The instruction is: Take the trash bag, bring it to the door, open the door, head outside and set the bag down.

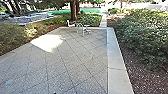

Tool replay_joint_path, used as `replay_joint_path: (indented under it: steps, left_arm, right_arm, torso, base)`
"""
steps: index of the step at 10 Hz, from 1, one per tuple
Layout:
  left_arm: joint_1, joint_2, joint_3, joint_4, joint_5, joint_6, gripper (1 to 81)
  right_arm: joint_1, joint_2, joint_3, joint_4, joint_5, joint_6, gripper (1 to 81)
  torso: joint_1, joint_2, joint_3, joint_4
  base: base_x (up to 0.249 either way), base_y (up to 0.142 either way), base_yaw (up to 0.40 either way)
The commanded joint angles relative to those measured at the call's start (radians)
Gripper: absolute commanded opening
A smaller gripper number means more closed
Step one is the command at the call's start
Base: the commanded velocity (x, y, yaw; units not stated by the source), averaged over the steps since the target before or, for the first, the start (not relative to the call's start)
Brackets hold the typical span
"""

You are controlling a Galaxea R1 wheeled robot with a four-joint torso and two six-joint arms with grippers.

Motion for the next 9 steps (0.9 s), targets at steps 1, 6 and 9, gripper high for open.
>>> replay_joint_path:
  steps: [1, 6, 9]
  left_arm:
    - [0.13, 0.079, -0.011, 0.013, -0.074, 0.139, 81.1]
    - [0.351, 0.156, -0.072, 0.016, -0.178, 0.315, 81.1]
    - [0.457, 0.187, -0.095, 0.015, -0.213, 0.384, 81.1]
  right_arm:
    - [0.012, 0.011, 0.01, 0.001, -0.071, 0.0, 81.1]
    - [0.02, 0.012, 0.01, 0.007, -0.071, 0.0, 81.1]
    - [0.022, 0.014, 0.01, 0.01, -0.069, 0.0, 81.1]
  torso:
    - [0.0, 0.0, 0.06, 0.0]
    - [-0.002, -0.001, 0.078, -0.071]
    - [-0.002, -0.001, 0.078, -0.141]
  base:
    - [0.0, 0.0, 0.0]
    - [0.0, 0.0, 0.0]
    - [0.0, 0.0, 0.0]
